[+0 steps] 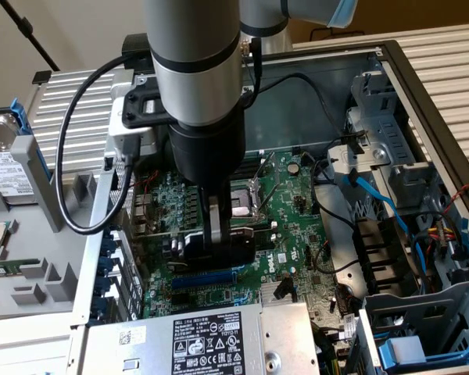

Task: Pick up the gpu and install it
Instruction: 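Insert the gpu into the slot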

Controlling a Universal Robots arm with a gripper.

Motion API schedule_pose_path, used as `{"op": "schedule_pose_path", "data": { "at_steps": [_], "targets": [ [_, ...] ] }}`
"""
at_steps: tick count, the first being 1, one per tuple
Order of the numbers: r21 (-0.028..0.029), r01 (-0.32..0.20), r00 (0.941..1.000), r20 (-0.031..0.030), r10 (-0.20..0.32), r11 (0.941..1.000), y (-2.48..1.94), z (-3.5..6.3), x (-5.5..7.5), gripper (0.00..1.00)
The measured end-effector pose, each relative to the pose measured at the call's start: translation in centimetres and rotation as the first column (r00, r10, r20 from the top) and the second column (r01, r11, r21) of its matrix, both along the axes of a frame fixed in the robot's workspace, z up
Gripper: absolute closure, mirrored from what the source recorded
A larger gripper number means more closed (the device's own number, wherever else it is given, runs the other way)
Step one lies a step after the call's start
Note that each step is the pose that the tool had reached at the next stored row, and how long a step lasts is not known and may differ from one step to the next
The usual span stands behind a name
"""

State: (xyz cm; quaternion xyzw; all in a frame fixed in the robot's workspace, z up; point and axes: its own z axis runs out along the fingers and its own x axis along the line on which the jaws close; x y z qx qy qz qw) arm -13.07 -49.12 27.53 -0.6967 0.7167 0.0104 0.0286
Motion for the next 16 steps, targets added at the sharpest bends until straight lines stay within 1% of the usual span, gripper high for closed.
{"op": "schedule_pose_path", "data": {
  "at_steps": [16],
  "targets": [
    [-0.0007, 0.001, 1.0000, 0.0000, -0.001, 1.0000, -0.02, -0.20, -0.26, 0.73]
  ]
}}
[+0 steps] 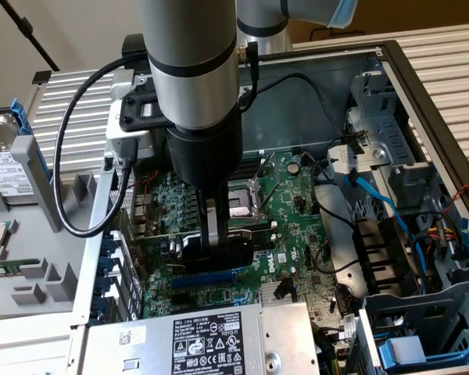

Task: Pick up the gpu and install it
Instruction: 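Insert the gpu into the slot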

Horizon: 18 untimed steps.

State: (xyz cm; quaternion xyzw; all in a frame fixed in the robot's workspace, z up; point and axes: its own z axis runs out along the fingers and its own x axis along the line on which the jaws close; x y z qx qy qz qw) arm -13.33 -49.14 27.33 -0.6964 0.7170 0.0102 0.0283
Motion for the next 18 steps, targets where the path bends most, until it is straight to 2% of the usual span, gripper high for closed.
{"op": "schedule_pose_path", "data": {
  "at_steps": [18],
  "targets": [
    [-0.0007, 0.001, 1.0000, 0.0001, -0.001, 1.0000, 0.07, -0.13, -0.07, 0.73]
  ]
}}
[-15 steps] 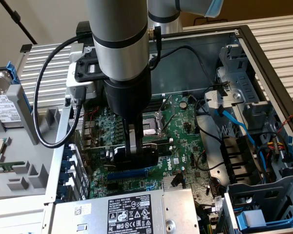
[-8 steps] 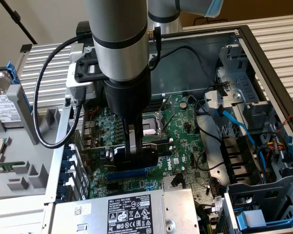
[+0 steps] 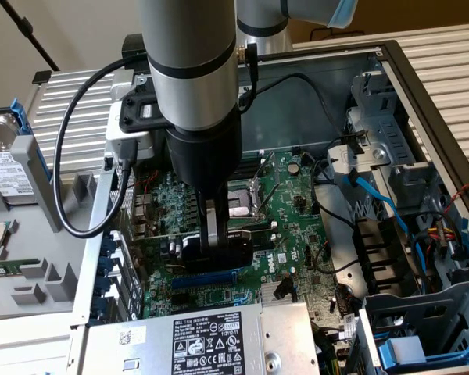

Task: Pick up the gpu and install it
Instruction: 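Insert the gpu into the slot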

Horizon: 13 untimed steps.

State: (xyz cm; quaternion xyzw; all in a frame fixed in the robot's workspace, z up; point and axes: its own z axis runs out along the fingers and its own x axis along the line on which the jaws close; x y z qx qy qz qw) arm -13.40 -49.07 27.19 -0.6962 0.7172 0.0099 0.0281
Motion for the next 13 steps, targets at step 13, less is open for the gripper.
{"op": "schedule_pose_path", "data": {
  "at_steps": [13],
  "targets": [
    [-0.0030, 0.010, 0.9999, 0.0006, -0.010, 0.9999, 0.02, -0.03, -0.01, 0.73]
  ]
}}
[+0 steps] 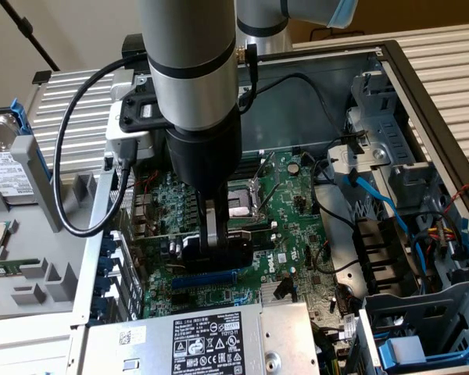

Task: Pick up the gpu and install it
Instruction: 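Insert the gpu into the slot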

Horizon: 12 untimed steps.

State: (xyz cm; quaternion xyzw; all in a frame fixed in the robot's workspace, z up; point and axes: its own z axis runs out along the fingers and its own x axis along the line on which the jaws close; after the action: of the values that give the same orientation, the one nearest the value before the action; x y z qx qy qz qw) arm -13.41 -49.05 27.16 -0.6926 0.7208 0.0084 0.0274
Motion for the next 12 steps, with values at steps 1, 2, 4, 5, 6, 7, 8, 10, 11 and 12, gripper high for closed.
{"op": "schedule_pose_path", "data": {
  "at_steps": [1, 2, 4, 5, 6, 7, 8, 10, 11, 12],
  "targets": [
    [-0.0018, 0.001, 1.0000, 0.0001, -0.001, 1.0000, 0.00, -0.01, 0.00, 0.73],
    [-0.0041, 0.001, 1.0000, 0.0001, -0.001, 1.0000, 0.00, 0.01, 0.00, 0.73],
    [-0.0081, 0.003, 1.0000, 0.0015, -0.003, 1.0000, 0.00, 0.00, -0.01, 0.73],
    [-0.0098, 0.003, 1.0000, 0.0029, -0.003, 0.9999, 0.00, 0.01, -0.01, 0.73],
    [-0.0105, 0.004, 1.0000, 0.0047, -0.004, 0.9999, -0.01, 0.01, -0.01, 0.73],
    [-0.0107, 0.005, 1.0000, 0.0066, -0.005, 0.9999, 0.00, 0.00, -0.01, 0.73],
    [-0.0108, 0.006, 0.9999, 0.0082, -0.006, 0.9999, 0.00, 0.00, -0.02, 0.73],
    [-0.0112, 0.009, 0.9999, 0.0116, -0.009, 0.9999, 0.00, 0.01, -0.06, 0.73],
    [-0.0112, 0.010, 0.9999, 0.0127, -0.010, 0.9999, 0.00, 0.01, -0.07, 0.73],
    [-0.0112, 0.011, 0.9998, 0.0135, -0.011, 0.9999, 0.00, 0.00, -0.11, 0.73]
  ]
}}
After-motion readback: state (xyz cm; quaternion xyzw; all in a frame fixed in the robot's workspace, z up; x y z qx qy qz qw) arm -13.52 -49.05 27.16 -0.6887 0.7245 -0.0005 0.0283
